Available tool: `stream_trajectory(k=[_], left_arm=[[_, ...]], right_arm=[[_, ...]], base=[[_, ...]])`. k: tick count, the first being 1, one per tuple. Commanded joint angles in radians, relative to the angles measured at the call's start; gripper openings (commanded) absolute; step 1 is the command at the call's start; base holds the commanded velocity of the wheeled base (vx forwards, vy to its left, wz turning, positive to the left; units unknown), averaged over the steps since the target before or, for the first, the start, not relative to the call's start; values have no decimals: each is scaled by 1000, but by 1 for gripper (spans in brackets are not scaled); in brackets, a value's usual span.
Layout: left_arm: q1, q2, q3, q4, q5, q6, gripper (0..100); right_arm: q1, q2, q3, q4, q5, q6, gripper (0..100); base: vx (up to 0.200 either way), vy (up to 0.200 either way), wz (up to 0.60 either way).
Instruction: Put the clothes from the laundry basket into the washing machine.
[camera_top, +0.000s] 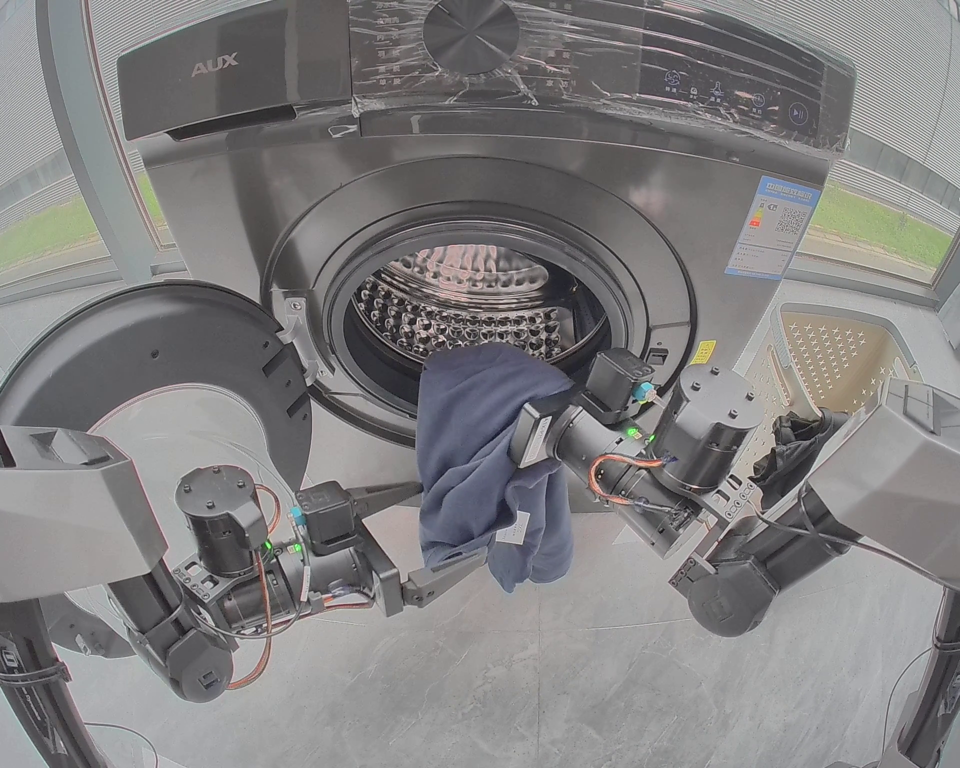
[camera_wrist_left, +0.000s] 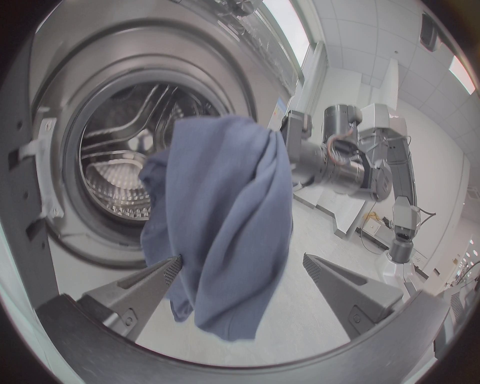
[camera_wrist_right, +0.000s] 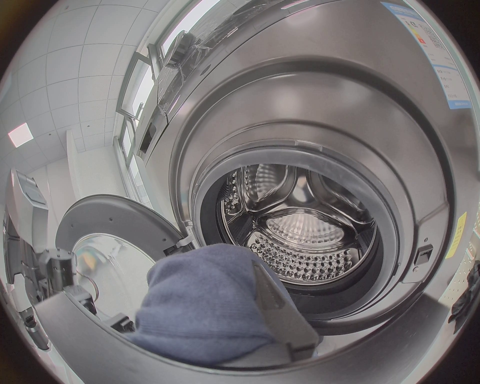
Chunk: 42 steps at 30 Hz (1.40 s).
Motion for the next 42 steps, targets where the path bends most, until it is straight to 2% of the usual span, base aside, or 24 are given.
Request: stream_trajectory(k=[1,2,4,7,13,21,28,32,35,36,42], left_arm=[[-25,9,-71,-3,15,-4,100],[-27,12,-73,-3,16,-4,100],[-25,66,-112,-3,50,1,100],[-25,124,-168,-3,65,5,100],[-27,198,-254,-3,85,5,100],[-25,235,-290,-4,113,2,100],[-21,248,-341,-4,144,-5,100],[-22,275,-412,-4,196,-36,100],[-25,275,-418,-4,210,-41,100],[-27,273,-418,-4,210,-41,0],[-24,271,-418,-6,213,-53,0]], right_arm=[[27,17,-2,-1,1,1,0],[27,17,-2,-1,1,1,0],[36,17,-5,-1,-4,1,0],[50,15,-7,1,-35,-1,0],[78,12,0,1,-41,1,0],[95,14,0,-1,-42,7,0],[102,11,0,-1,-44,10,0],[110,12,1,-1,-67,16,0],[112,14,1,-1,-67,19,0],[112,14,1,-1,-67,22,0],[110,9,1,-4,-67,25,0]], base=[[0,0,0],[0,0,0],[0,0,0],[0,0,0],[0,0,0],[0,0,0],[0,0,0],[0,0,0],[0,0,0],[0,0,0],[0,0,0]])
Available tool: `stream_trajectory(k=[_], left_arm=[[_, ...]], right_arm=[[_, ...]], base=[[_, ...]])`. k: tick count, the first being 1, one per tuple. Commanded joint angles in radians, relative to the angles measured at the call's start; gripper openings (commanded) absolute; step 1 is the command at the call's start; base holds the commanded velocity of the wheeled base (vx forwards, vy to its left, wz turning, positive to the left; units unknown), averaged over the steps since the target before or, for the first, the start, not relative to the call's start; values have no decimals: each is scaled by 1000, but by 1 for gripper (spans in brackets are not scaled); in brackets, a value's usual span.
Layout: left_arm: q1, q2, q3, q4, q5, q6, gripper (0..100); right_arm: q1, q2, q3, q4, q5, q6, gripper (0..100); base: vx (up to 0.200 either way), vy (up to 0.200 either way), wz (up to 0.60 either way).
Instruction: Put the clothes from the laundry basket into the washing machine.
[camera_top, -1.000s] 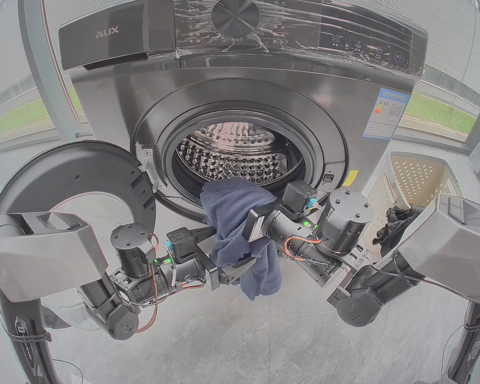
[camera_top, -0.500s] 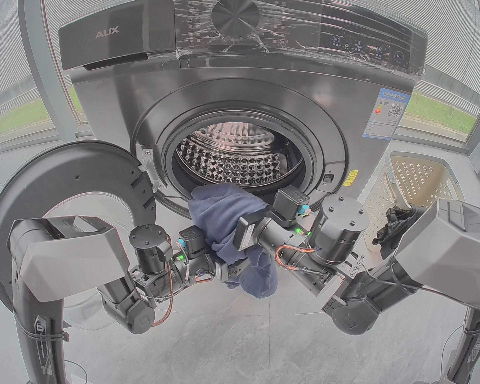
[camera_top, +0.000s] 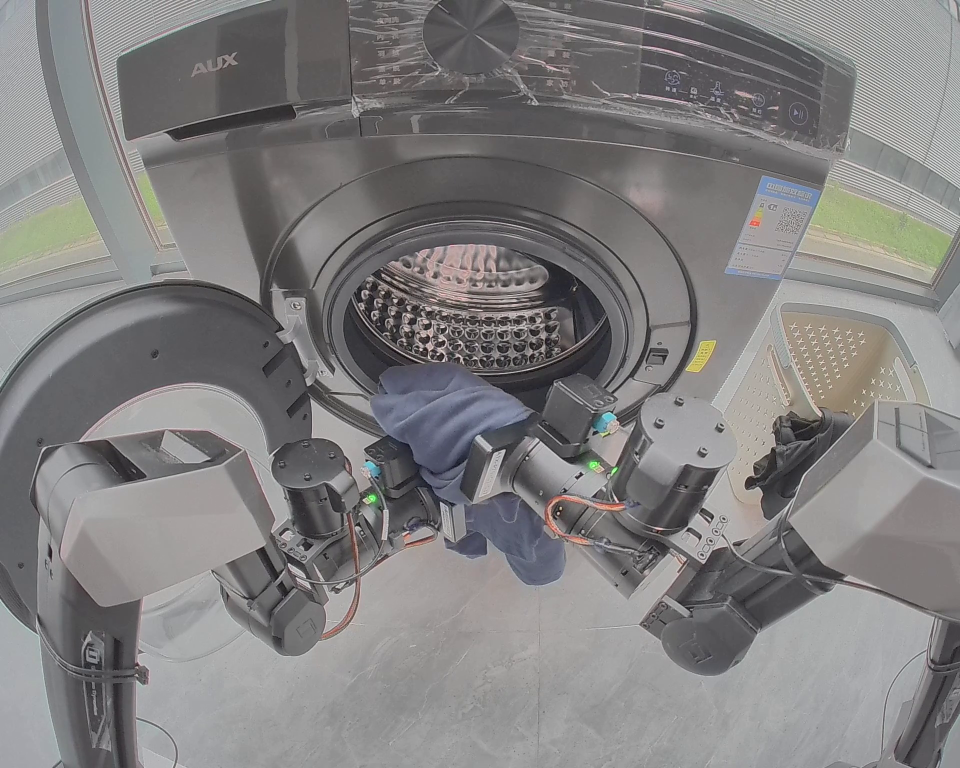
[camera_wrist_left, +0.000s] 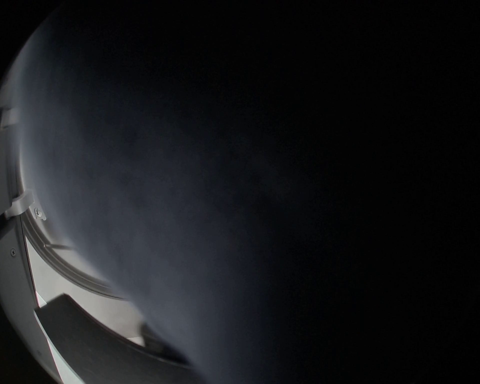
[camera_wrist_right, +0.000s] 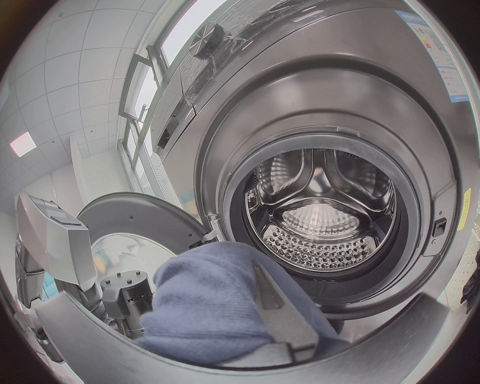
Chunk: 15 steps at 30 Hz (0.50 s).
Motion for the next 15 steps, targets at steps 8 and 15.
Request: stream_trajectory(k=[8,15], left_arm=[[14,-42,20,-6,24,-25,0],[14,-124,51,-6,79,-48,0]], right_arm=[[-64,-47,25,-3,0,7,0],[-136,-61,95,-12,-1,25,0]], base=[[0,0,0],[0,0,0]])
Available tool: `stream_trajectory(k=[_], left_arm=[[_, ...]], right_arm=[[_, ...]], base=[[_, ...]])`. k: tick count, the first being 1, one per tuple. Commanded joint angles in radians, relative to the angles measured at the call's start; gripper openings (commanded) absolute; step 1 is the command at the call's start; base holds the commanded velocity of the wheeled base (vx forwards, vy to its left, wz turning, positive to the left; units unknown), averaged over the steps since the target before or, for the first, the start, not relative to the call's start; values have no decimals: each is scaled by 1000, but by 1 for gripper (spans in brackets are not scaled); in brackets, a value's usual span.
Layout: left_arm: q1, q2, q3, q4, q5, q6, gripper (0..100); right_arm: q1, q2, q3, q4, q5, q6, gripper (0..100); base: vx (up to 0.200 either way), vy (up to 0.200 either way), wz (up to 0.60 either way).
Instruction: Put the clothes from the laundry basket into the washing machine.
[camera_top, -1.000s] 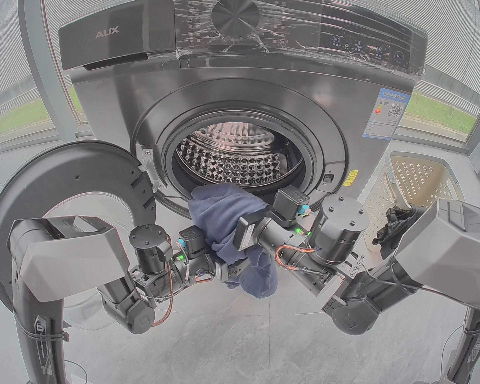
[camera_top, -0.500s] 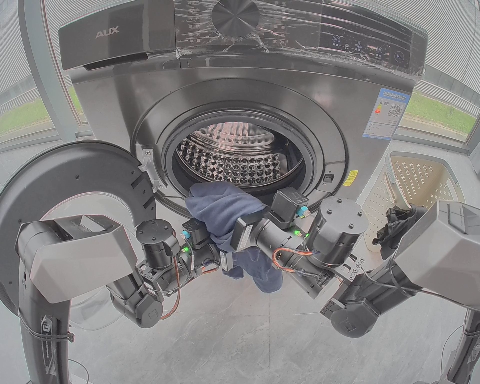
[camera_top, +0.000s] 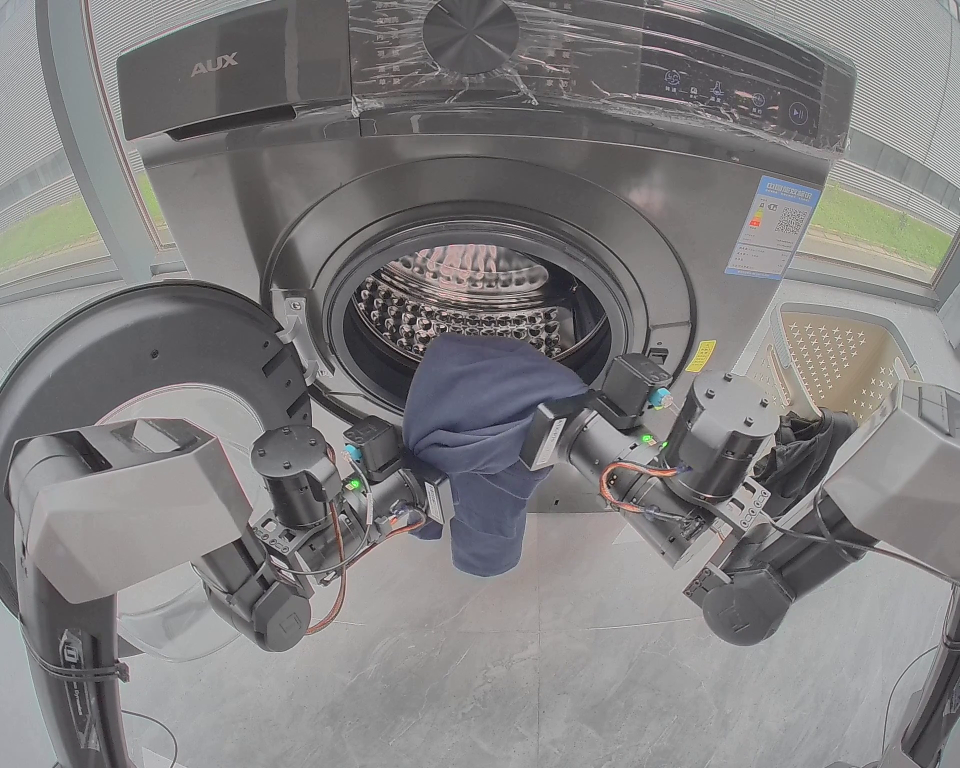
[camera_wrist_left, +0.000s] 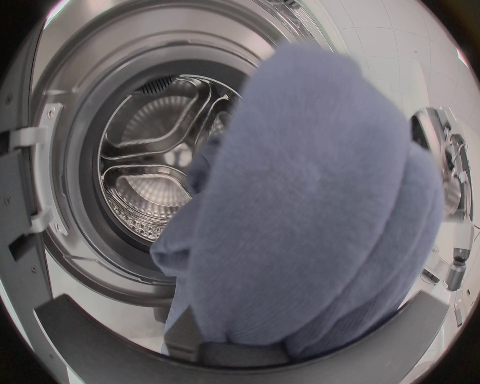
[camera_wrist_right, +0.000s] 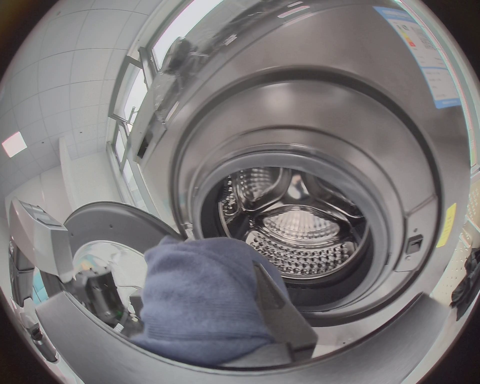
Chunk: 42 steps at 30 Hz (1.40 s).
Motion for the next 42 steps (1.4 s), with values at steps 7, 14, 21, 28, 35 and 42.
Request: stream_trajectory(k=[7,14,21,28,35,42], left_arm=[[10,-114,39,-6,23,-22,0],[8,-158,57,-6,29,-27,0],[10,-195,68,-6,36,-39,0],[13,-241,116,-4,35,-34,0],[-12,-402,341,-4,24,-39,0],[-9,-476,499,-4,-6,28,0]], right_arm=[[-58,-6,113,-8,11,6,0],[-43,1,137,-11,23,3,0],[20,-78,286,-32,89,-13,100],[23,-173,631,-35,213,-103,100],[-3,-246,768,-20,219,-137,100],[-122,-253,729,-34,215,-135,100]], base=[[0,0,0],[0,0,0],[0,0,0],[0,0,0],[0,0,0],[0,0,0]])
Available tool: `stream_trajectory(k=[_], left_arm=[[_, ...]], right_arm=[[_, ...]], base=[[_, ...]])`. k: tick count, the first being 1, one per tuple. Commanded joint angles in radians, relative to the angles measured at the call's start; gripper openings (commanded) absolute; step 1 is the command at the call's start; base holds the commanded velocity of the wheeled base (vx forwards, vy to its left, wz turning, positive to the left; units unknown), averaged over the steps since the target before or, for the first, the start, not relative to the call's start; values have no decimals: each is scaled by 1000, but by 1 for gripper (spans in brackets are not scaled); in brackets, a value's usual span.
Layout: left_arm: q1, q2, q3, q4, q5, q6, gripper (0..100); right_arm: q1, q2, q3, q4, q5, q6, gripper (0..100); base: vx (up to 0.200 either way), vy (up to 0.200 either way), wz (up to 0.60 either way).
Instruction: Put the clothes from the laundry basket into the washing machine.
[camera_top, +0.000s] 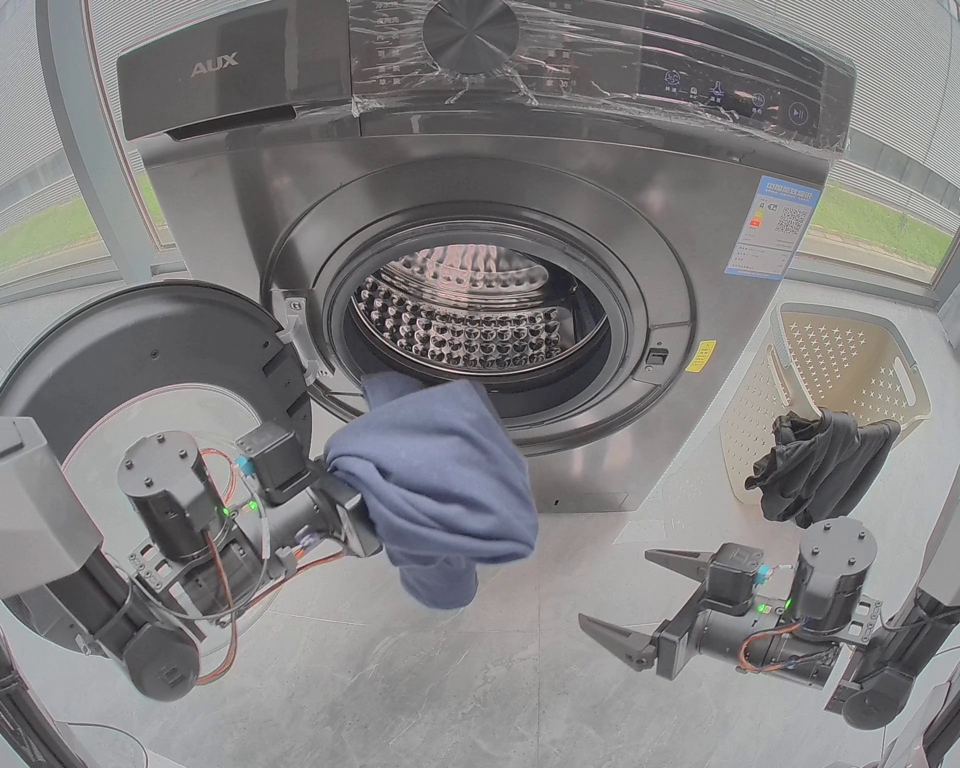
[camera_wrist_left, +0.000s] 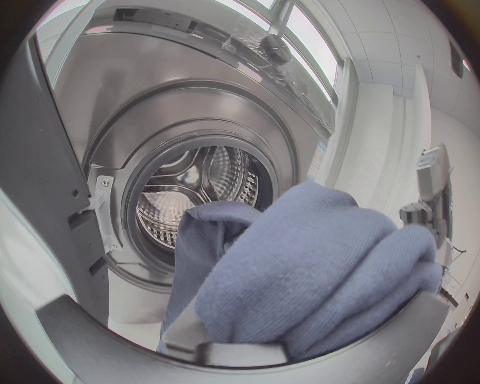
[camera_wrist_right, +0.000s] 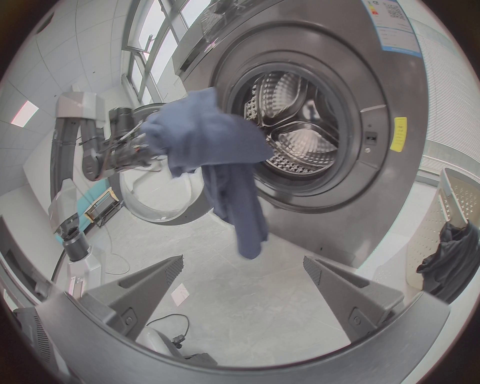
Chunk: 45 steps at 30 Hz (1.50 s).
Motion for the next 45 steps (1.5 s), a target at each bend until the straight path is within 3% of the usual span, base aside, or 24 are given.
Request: stream_trajectory(k=[1,7,12,30,42,43,45], left_arm=[[-2,-108,133,-4,-29,43,0],[-10,-111,151,-5,-38,46,0],[-45,-102,165,-5,-39,46,0],[-76,-87,184,-4,-41,52,0],[-119,-68,190,-5,-38,55,0],[-130,-71,188,-5,-39,40,0],[-131,-58,171,-5,-39,41,0]], right_arm=[[-92,-41,4,-5,3,-7,100],[-138,-51,6,-8,6,-4,100],[-130,-66,20,-7,3,-4,100],[-121,-77,38,-5,3,-1,100],[-112,-74,43,-5,5,-1,100],[-110,-75,40,-7,6,-2,100],[-97,-78,36,-7,3,-1,100]], base=[[0,0,0],[0,0,0],[0,0,0],[200,0,0],[0,0,0],[0,0,0],[0,0,0]])
